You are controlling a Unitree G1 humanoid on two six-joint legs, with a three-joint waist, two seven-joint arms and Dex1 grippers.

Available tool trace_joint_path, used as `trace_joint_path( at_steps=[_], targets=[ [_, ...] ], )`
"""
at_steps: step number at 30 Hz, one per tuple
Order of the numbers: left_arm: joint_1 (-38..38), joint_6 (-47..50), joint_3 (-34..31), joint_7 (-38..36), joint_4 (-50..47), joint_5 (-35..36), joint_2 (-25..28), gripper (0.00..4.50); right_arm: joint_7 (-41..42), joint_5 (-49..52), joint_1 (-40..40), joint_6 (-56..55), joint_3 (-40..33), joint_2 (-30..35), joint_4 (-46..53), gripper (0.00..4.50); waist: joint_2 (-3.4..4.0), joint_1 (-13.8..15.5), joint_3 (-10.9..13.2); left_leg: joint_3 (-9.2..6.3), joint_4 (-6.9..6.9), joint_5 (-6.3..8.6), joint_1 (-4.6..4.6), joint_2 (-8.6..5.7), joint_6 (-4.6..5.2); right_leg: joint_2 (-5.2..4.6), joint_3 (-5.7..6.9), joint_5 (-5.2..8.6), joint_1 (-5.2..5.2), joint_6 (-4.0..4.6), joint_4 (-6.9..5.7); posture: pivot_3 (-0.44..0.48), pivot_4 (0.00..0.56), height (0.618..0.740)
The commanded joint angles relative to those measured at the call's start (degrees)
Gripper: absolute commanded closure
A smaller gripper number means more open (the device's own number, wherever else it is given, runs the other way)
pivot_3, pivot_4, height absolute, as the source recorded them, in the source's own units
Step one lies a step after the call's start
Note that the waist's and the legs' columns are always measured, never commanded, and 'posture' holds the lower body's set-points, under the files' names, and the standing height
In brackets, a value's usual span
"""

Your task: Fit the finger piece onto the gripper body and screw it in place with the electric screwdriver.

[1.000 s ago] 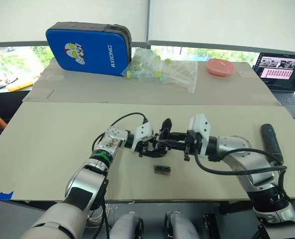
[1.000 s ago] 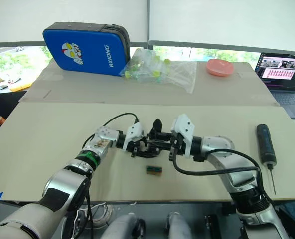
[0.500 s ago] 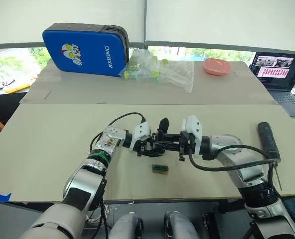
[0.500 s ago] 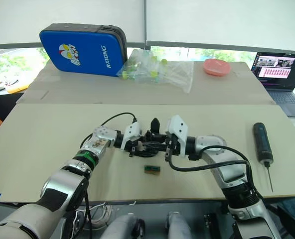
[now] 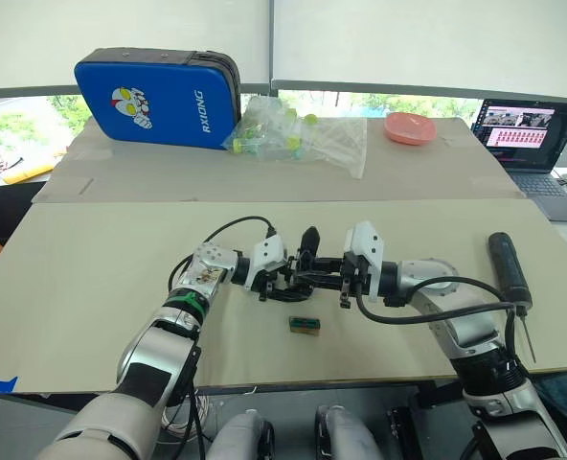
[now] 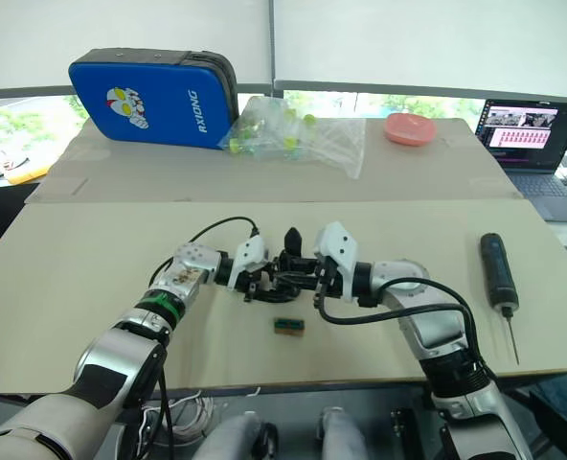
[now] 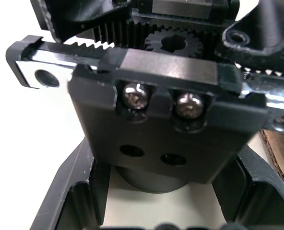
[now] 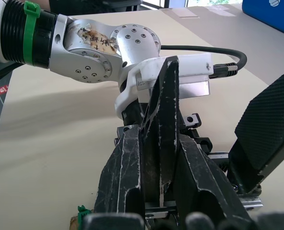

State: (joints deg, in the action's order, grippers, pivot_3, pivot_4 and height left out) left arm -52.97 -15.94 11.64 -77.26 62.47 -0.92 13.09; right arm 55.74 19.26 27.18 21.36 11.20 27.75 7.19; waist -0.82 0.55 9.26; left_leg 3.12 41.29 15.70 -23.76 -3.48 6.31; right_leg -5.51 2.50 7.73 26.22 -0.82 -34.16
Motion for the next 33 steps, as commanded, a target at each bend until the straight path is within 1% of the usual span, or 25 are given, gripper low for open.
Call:
trace_joint_path(
  at_steps=[1, 11, 20, 24, 33],
  targets=[
    [1.39, 1.45, 1.26, -0.14, 0.28, -1.92, 0.62, 2.17, 0.44, -0.37, 0.68, -1.23, 0.45, -0.65, -0.22, 4.09, 0.0, -0.04, -0.01, 0.0, 0.0, 0.0, 0.0, 0.0, 0.0, 0.01, 0.0, 0.0, 0.0, 0.0, 0.0, 0.0, 0.15, 0.74],
    [2.65, 3.12, 0.27, -0.18, -1.59, -0.73, 0.46, 2.17, 1.61, 1.31, -0.31, -2.79, -1.62, -1.05, 2.03, 4.09, 0.0, -0.06, -0.01, 0.0, -0.04, -0.01, 0.01, 0.02, -0.03, 0.02, -0.02, 0.0, 0.02, 0.01, 0.0, 0.0, 0.15, 0.74],
    [3.45, 4.26, 0.23, 0.18, -3.15, -0.44, 0.22, 2.17, 1.0, 0.12, 0.26, -3.12, -0.71, -2.27, 1.06, 4.09, 0.0, -0.08, -0.01, 0.0, -0.1, -0.03, 0.01, 0.01, -0.06, 0.02, -0.02, 0.0, 0.04, 0.01, 0.01, 0.0, 0.15, 0.74],
    [3.79, 4.34, 0.27, 0.32, -3.65, -0.55, 0.33, 2.17, 1.29, 1.17, 0.41, -4.15, -1.72, -3.12, 1.22, 4.09, 0.0, -0.13, -0.01, 0.0, -0.14, -0.03, 0.01, 0.02, -0.08, 0.02, -0.02, 0.0, 0.04, 0.01, 0.01, 0.0, 0.15, 0.74],
    [4.47, 4.61, 0.47, 0.54, -4.92, -0.6, 0.38, 2.17, 2.36, 2.05, 0.86, -4.11, -3.42, -2.23, 2.03, 4.09, 0.0, 0.03, -0.01, 0.0, -0.2, -0.05, 0.01, 0.0, -0.11, 0.01, -0.02, -0.01, 0.05, 0.02, 0.05, 0.0, 0.15, 0.74]
  ],
)
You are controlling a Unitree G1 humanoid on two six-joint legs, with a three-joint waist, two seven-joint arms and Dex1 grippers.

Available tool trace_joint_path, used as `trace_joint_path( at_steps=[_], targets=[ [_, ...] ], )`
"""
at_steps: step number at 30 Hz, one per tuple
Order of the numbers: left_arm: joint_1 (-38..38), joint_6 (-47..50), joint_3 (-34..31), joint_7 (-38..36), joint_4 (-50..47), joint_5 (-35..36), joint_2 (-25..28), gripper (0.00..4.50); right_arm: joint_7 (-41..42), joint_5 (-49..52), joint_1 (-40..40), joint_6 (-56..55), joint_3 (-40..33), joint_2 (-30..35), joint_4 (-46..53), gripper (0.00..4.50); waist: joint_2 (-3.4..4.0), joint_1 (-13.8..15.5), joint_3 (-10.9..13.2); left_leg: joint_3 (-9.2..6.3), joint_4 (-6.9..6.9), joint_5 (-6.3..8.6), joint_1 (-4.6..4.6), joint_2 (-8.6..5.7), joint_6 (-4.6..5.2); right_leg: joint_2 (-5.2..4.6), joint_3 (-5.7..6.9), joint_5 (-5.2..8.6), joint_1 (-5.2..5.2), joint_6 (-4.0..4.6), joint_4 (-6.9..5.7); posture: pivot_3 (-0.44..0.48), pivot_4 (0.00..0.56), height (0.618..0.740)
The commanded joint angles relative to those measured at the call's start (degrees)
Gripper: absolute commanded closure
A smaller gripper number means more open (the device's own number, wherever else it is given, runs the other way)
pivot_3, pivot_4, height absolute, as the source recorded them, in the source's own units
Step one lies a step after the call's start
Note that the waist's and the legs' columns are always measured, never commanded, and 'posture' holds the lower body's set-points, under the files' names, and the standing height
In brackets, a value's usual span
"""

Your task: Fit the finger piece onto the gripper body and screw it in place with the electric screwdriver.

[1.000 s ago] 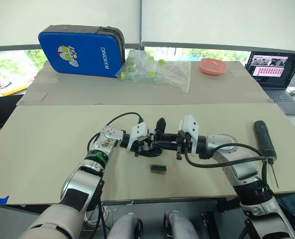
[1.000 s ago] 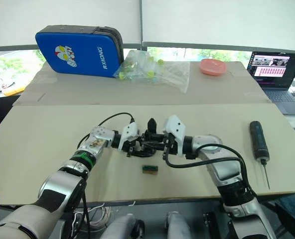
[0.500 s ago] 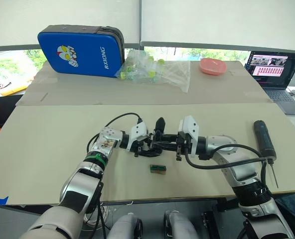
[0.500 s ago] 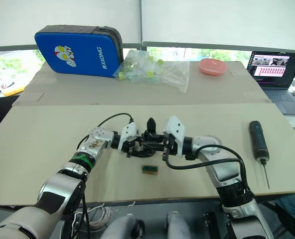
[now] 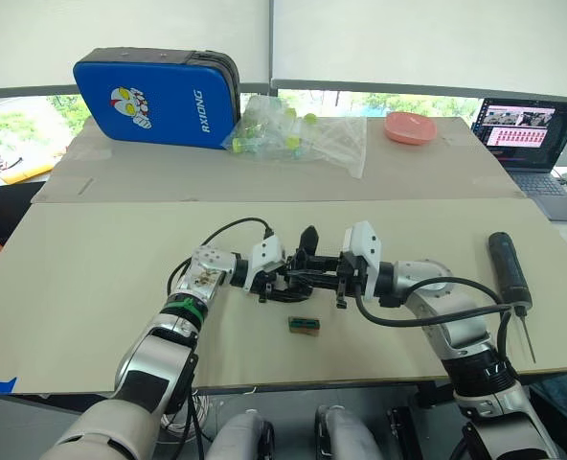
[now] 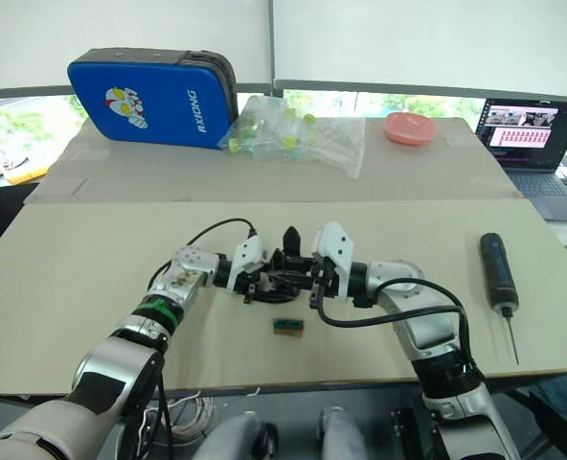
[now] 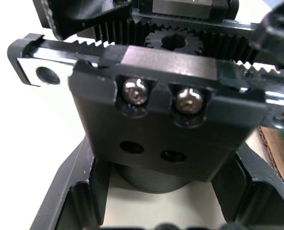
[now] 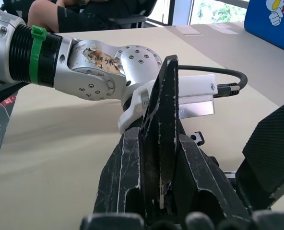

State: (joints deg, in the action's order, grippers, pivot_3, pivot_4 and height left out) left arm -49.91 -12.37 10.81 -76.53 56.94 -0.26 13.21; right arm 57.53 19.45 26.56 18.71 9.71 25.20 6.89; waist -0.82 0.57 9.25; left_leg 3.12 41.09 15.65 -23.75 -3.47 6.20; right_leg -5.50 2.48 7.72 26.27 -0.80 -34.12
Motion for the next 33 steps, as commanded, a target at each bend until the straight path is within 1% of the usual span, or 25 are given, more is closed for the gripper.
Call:
trace_joint_path(
  at_steps=[1, 6, 17, 33],
  targets=[
    [1.43, 1.1, 1.29, -0.17, 0.54, -1.24, 0.24, 2.17, 0.6, 1.8, 1.51, -1.37, -1.82, 0.29, 2.39, 4.09, 0.0, 0.01, 0.0, 0.0, 0.0, 0.0, 0.0, 0.0, 0.0, 0.0, 0.0, 0.0, 0.0, 0.0, 0.0, 0.0, 0.15, 0.74],
    [1.5, 1.18, 1.28, -0.04, 0.39, -1.21, 0.17, 2.17, 0.23, -0.21, 0.94, -1.18, -0.21, 0.5, 1.81, 4.09, 0.0, 0.03, 0.0, 0.0, -0.02, -0.01, 0.0, 0.0, -0.01, 0.0, 0.01, 0.0, 0.01, 0.0, -0.01, 0.0, 0.15, 0.74],
    [1.59, 1.38, 1.29, 0.23, 0.13, -1.25, 0.23, 2.17, -0.2, -0.39, -0.22, 0.87, 0.55, 1.14, 1.27, 4.09, 0.0, 0.04, 0.0, 0.0, -0.02, -0.01, 0.0, 0.0, -0.01, 0.0, 0.0, 0.0, 0.0, 0.0, 0.0, 0.0, 0.15, 0.74],
    [1.81, 1.33, 1.45, 0.43, -0.26, -1.11, 0.58, 2.17, -0.65, -0.18, -0.62, 7.28, 1.39, 2.83, 1.09, 4.09, 0.01, 0.07, -0.04, 0.0, -0.02, 0.0, 0.02, 0.01, -0.01, -0.01, 0.0, 0.0, -0.02, 0.0, 0.0, 0.0, 0.15, 0.74]
  ],
)
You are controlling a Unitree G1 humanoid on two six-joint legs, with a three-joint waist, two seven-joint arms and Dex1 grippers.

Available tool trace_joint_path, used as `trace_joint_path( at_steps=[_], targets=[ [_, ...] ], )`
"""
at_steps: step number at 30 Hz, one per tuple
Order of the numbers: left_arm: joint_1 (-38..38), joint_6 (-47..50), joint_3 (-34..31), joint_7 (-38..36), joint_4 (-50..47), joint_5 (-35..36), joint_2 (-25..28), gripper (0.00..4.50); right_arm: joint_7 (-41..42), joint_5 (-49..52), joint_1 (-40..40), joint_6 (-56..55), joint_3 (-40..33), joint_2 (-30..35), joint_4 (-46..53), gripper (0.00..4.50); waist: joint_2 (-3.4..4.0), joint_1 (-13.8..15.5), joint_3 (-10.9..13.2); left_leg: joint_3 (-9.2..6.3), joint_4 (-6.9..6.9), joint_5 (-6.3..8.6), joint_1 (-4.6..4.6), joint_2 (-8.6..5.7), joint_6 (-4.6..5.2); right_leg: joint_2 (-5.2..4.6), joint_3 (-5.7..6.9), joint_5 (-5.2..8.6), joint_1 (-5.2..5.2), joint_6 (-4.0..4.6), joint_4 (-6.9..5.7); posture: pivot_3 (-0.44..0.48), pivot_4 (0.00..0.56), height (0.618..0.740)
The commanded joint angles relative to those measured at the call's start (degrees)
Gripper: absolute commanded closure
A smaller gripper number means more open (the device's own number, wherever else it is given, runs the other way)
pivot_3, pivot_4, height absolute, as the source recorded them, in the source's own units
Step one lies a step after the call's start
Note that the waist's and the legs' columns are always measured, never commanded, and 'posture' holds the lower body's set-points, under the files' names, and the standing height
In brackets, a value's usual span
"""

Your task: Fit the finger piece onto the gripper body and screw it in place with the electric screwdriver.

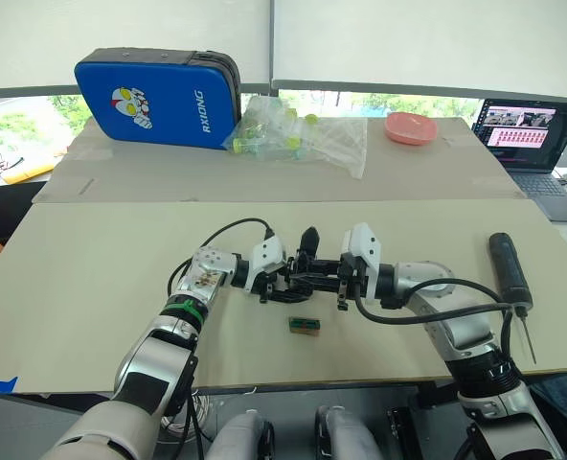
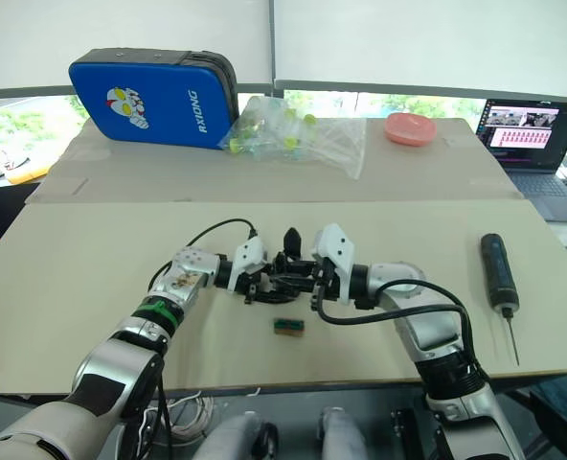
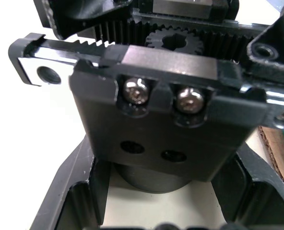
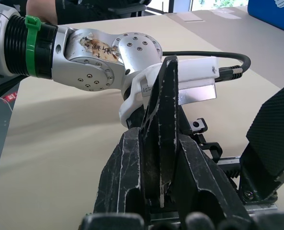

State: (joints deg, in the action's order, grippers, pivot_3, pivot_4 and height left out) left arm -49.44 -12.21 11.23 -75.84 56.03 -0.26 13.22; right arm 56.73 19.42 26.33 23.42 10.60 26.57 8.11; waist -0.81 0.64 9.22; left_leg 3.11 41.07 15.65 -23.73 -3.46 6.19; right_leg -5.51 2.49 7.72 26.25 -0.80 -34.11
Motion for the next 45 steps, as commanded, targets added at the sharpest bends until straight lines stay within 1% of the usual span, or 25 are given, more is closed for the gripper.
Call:
trace_joint_path(
  at_steps=[1, 12, 16, 19, 23, 30, 32, 35, 37, 38, 40, 42, 45],
  targets=[
    [1.35, 1.11, 1.07, -0.29, 0.64, -1.13, 0.61, 2.17, 0.13, -0.34, -0.3, 2.89, 0.63, 1.63, -0.36, 4.09, 0.0, 0.0, -0.02, 0.0, 0.0, 0.0, 0.0, 0.0, 0.0, 0.0, 0.0, 0.0, 0.0, 0.0, 0.0, 0.0, 0.15, 0.74],
    [1.73, 1.21, 1.19, -0.29, 0.21, -1.06, 0.68, 2.17, 0.49, 0.16, 0.58, 7.87, 2.11, 2.07, -2.09, 4.09, 0.01, 0.0, -0.19, 0.0, -0.06, 0.01, 0.03, 0.0, 0.01, -0.01, 0.0, 0.0, -0.01, 0.0, 0.03, 0.0, 0.15, 0.74],
    [1.94, 1.26, 1.25, -0.32, 0.03, -1.07, 0.69, 2.17, -1.36, -0.48, 1.98, 7.36, 1.2, 1.27, -5.16, 4.09, 0.01, -0.02, -0.2, 0.0, -0.06, 0.01, 0.1, 0.0, 0.01, -0.01, 0.0, 0.0, -0.05, 0.0, 0.03, 0.0, 0.15, 0.74],
    [2.07, 1.25, 1.27, -0.39, -0.07, -1.01, 0.75, 2.17, -2.02, -1.73, 2.91, 6.88, 1.38, 1.79, -7.38, 4.09, 0.01, -0.14, -0.2, 0.0, -0.1, 0.02, 0.31, 0.01, 0.01, -0.01, -0.01, 0.01, -0.08, 0.01, 0.04, 0.0, 0.15, 0.74],
    [2.23, 1.35, 1.28, -0.44, -0.39, -0.89, 0.78, 2.17, -2.53, -1.72, 3.53, 6.97, 1.34, 1.97, -8.02, 4.09, 0.01, -0.17, -0.24, 0.0, -0.13, 0.02, 0.5, 0.04, 0.01, -0.01, -0.01, 0.01, -0.17, 0.01, 0.03, 0.0, 0.15, 0.74],
    [2.44, 1.43, 1.22, -0.61, -0.73, -0.71, 0.87, 2.17, -3.6, -2.56, 3.88, 6.75, 2.12, 1.65, -8.24, 4.09, 0.01, -0.28, -0.29, 0.01, -0.13, 0.02, 0.51, 0.04, 0.01, -0.01, -0.02, 0.01, -0.17, 0.01, 0.02, 0.0, 0.15, 0.74],
    [2.55, 1.41, 1.21, -0.66, -0.82, -0.69, 0.96, 2.17, -3.48, -2.3, 3.84, 8.28, 2.53, 1.91, -8.12, 4.09, 0.01, -0.32, -0.3, 0.0, -0.14, 0.02, 0.51, 0.05, 0.01, -0.01, -0.02, 0.01, -0.17, 0.01, 0.02, 0.0, 0.15, 0.74],
    [2.62, 1.47, 1.17, -0.66, -0.95, -0.63, 1.01, 2.17, -4.33, 0.7, 3.73, 16.84, 2.07, 1.78, -7.48, 4.09, 0.02, -0.39, -0.4, 0.01, -0.15, 0.02, 0.5, 0.06, 0.01, -0.02, -0.02, 0.01, -0.16, 0.01, 0.02, 0.0, 0.15, 0.74],
    [2.62, 1.51, 1.13, -0.59, -0.96, -0.61, 0.99, 2.17, -3.31, 3.67, 3.27, 22.27, 1.94, 2.01, -7.02, 4.09, 0.02, -0.34, -0.51, 0.01, -0.17, 0.02, 0.5, 0.07, 0.01, -0.02, -0.02, 0.01, -0.16, 0.02, 0.03, 0.0, 0.15, 0.74],
    [2.63, 1.54, 1.12, -0.55, -0.97, -0.59, 0.95, 2.17, -2.68, 3.68, 2.87, 22.68, 2.59, 2.6, -7.05, 4.09, 0.03, -0.3, -0.56, 0.01, -0.2, 0.02, 0.5, 0.07, 0.01, -0.03, -0.01, 0.02, -0.16, 0.02, 0.04, 0.0, 0.15, 0.74],
    [2.67, 1.57, 1.07, -0.48, -0.99, -0.54, 0.89, 2.17, -2.62, 0.99, 2.48, 19.67, 4.48, 3.69, -7.51, 4.09, 0.03, -0.28, -0.75, 0.0, -0.26, 0.03, 0.49, 0.07, 0.02, -0.04, -0.01, 0.03, -0.14, 0.04, 0.07, 0.0, 0.15, 0.74],
    [2.71, 1.62, 1.03, -0.44, -1.02, -0.51, 0.85, 2.17, -4.15, -1.02, 2.91, 16.56, 4.75, 3.31, -8.37, 4.09, 0.01, -0.3, -0.99, 0.01, -0.31, 0.06, 0.5, 0.07, 0.04, -0.04, 0.01, 0.04, -0.13, 0.06, 0.09, 0.0, 0.15, 0.74],
    [2.79, 1.68, 1.02, -0.35, -1.08, -0.51, 0.79, 2.17, -4.3, -5.46, 3.76, 9.35, 6.79, 4.19, -9.37, 4.09, -0.01, -0.46, -1.05, 0.01, -0.31, 0.06, 0.51, 0.07, 0.03, -0.04, 0.02, 0.05, -0.14, 0.06, 0.1, 0.0, 0.15, 0.74]
  ],
)
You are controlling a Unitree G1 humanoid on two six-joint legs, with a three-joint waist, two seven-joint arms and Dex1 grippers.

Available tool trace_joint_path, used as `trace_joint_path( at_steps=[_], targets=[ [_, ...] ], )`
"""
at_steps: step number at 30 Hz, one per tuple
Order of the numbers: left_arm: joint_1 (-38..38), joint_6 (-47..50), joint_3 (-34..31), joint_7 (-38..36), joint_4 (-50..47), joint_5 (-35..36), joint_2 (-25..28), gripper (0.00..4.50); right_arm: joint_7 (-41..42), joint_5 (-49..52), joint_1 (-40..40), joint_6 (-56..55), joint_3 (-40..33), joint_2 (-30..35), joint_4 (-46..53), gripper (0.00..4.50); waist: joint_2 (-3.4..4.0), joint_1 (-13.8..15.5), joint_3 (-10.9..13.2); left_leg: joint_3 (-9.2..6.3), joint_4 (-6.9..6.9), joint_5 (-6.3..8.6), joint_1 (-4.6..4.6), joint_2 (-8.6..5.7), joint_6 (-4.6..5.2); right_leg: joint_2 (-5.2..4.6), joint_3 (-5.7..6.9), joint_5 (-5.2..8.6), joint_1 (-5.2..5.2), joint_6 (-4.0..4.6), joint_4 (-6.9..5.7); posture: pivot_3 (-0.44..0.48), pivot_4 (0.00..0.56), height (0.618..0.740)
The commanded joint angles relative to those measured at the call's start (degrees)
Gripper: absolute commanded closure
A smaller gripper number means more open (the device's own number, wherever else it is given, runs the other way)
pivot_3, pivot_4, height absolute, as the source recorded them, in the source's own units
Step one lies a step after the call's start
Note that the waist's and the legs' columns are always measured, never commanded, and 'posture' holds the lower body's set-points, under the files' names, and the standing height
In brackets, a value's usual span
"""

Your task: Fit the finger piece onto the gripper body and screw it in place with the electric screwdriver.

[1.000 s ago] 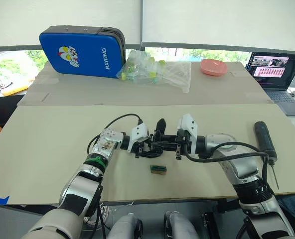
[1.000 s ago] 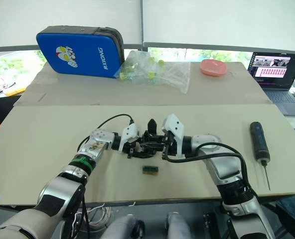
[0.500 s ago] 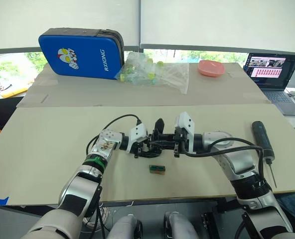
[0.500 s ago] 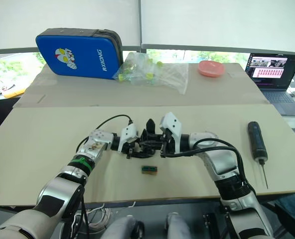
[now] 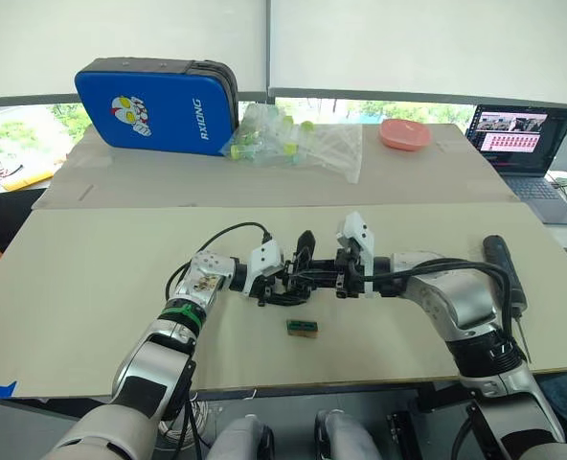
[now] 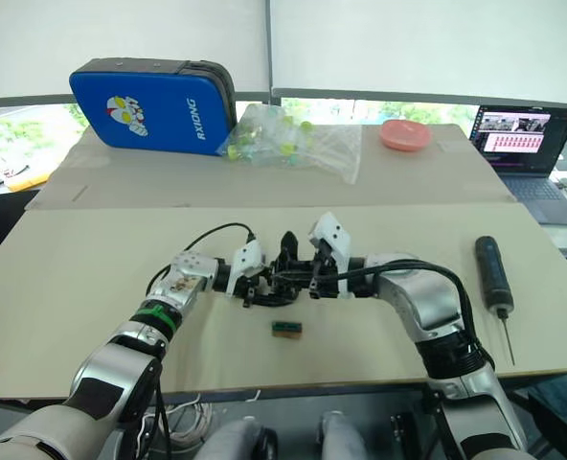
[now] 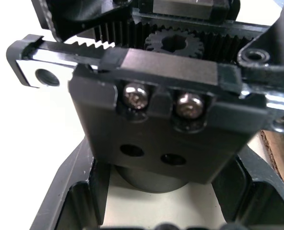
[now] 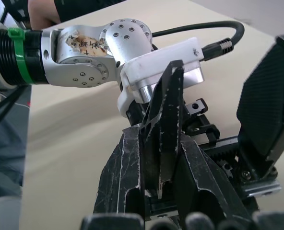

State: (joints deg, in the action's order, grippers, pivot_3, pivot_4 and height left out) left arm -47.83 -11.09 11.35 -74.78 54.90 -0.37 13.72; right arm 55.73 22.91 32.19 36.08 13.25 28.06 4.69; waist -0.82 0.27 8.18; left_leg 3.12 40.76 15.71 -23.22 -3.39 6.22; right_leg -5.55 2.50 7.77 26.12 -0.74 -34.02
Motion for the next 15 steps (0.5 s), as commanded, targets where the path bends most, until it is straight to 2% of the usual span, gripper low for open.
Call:
trace_joint_path(
  at_steps=[1, 8, 15],
  targets=[
    [1.19, 0.6, 0.89, -1.38, 0.03, -0.38, 0.27, 2.17, -3.37, -9.7, -1.98, -5.06, 4.39, 2.73, -6.09, 4.09, 0.0, -0.22, -0.01, 0.01, 0.0, 0.0, 0.04, 0.0, 0.0, 0.0, 0.0, 0.0, -0.02, 0.0, -0.01, 0.0, 0.15, 0.74],
    [1.24, 0.72, 0.87, -1.21, -0.06, -0.3, 0.3, 2.17, -3.47, -11.02, -0.7, -5.55, 5.55, 3.06, -5.19, 4.09, -0.02, -0.56, -0.05, 0.03, 0.01, -0.01, 0.21, 0.03, -0.02, 0.02, 0.01, 0.01, -0.15, -0.02, -0.04, 0.0, 0.15, 0.74],
    [1.12, 0.77, 0.91, -1.28, 0.1, -0.27, 0.07, 2.17, 1.82, -9.14, 4.28, -2.86, 7.25, 4.7, -6.61, 4.09, -0.02, -0.6, -0.07, 0.03, 0.01, -0.01, 0.21, 0.03, -0.02, 0.01, 0.01, 0.01, -0.14, -0.01, -0.02, 0.0, 0.15, 0.74]
  ],
)
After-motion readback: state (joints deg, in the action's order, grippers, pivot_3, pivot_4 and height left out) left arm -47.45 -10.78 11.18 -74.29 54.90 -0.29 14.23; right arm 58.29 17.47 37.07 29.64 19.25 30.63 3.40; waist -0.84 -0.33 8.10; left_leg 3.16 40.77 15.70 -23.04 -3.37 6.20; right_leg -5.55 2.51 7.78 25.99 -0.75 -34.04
